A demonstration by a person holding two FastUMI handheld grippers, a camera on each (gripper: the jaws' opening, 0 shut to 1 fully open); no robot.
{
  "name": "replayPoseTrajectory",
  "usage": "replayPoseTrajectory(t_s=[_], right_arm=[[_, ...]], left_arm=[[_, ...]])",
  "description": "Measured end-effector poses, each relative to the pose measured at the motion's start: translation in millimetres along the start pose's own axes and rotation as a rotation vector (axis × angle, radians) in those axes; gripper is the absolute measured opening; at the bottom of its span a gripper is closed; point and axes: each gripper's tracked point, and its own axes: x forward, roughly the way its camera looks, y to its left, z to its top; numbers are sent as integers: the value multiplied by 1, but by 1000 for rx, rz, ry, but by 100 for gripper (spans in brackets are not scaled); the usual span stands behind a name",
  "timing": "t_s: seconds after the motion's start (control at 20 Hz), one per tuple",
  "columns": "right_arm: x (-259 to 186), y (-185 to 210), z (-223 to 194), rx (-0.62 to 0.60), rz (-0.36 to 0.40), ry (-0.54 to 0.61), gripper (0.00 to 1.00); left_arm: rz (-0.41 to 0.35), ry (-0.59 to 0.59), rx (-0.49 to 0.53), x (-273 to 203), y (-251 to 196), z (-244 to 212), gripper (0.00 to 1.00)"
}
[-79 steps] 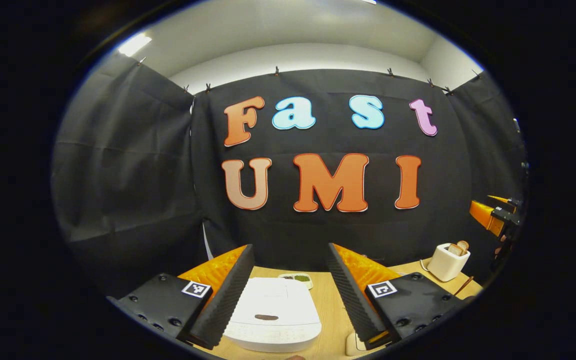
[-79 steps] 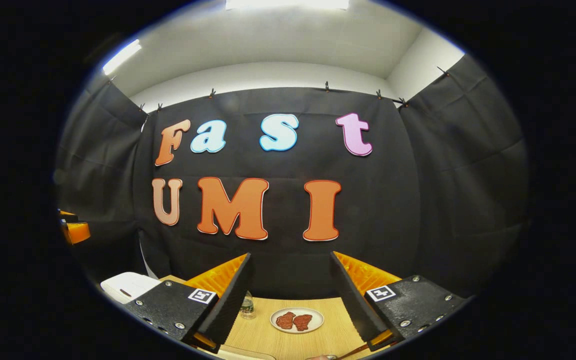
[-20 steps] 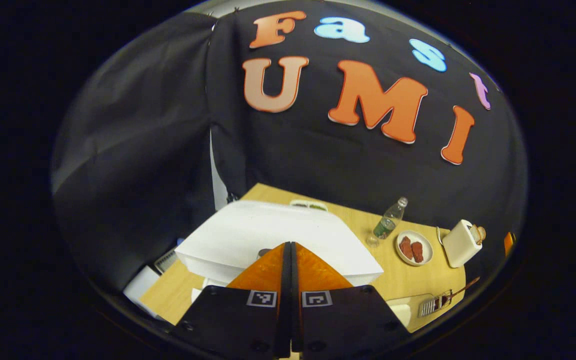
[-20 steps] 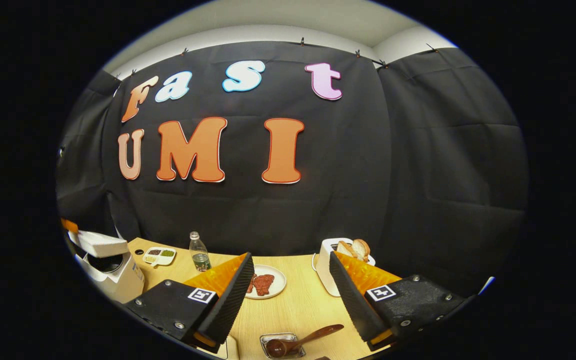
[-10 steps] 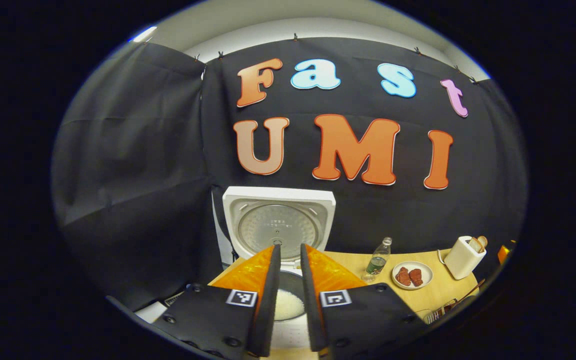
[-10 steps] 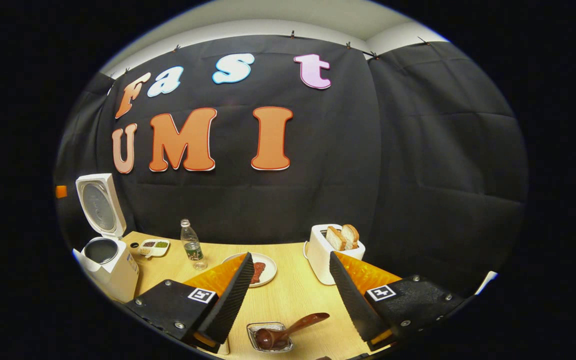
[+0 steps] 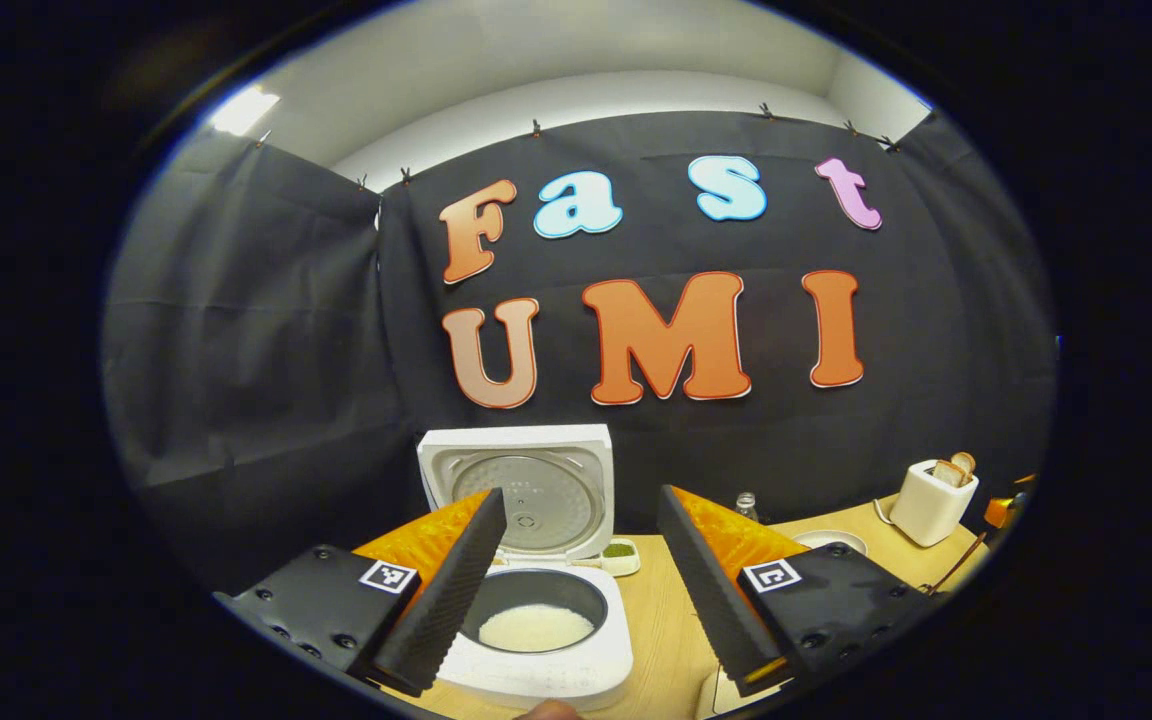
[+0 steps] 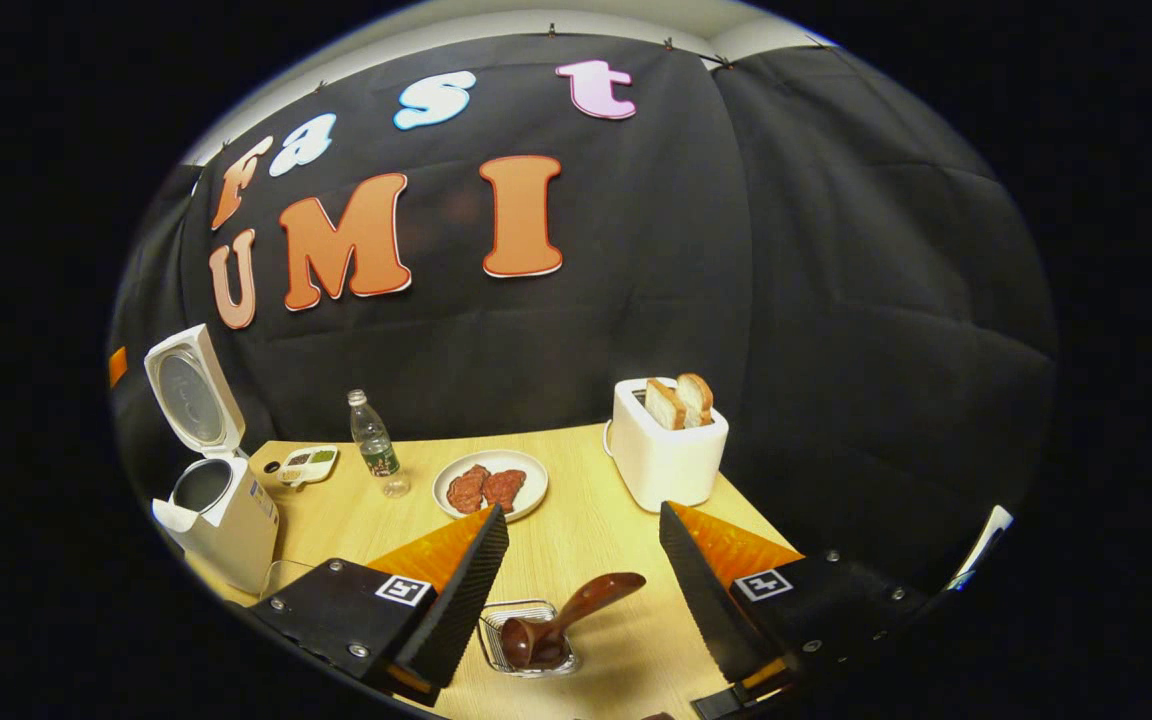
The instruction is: Close the left gripper, press the button to open the rice cooker; take a wooden spoon from the chopstick holder with the right hand, scoop a spoonful of rice and pour it into the rice cooker, then put the wooden spoon back into the chopstick holder.
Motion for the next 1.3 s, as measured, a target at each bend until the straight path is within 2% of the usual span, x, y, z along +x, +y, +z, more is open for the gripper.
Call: replayPoseTrajectory(t_s=[0.4, 0.65, 0.75, 0.8, 0.85, 0.9, 0.95, 1.0, 1.1, 1.3], right_arm=[[23, -7, -69, 76, 25, 177, 94], [46, -5, -98, 194, 35, 270, 93], [52, 0, -98, 258, 50, 262, 82], [54, 3, -100, 275, 63, 265, 70], [55, 10, -102, 291, 84, 277, 63], [54, 15, -107, 295, 97, 300, 46], [52, 20, -109, 297, 112, 319, 44], [50, 22, -107, 303, 120, 314, 32], [45, 24, -105, 312, 123, 298, 25], [32, 29, -105, 275, 125, 264, 17]], left_arm=[[18, 58, 15, -14, -17, -19, 100], [53, 72, 29, -28, -17, -19, 100], [63, 81, 33, -34, -18, -20, 100], [69, 84, 36, -36, -18, -21, 100], [75, 89, 42, -39, -18, -23, 100], [83, 91, 47, -43, -17, -24, 100], [86, 94, 47, -46, -18, -24, 100], [87, 98, 47, -49, -19, -26, 100], [94, 102, 51, -54, -19, -28, 100], [87, 94, 39, -62, -21, -29, 100]])
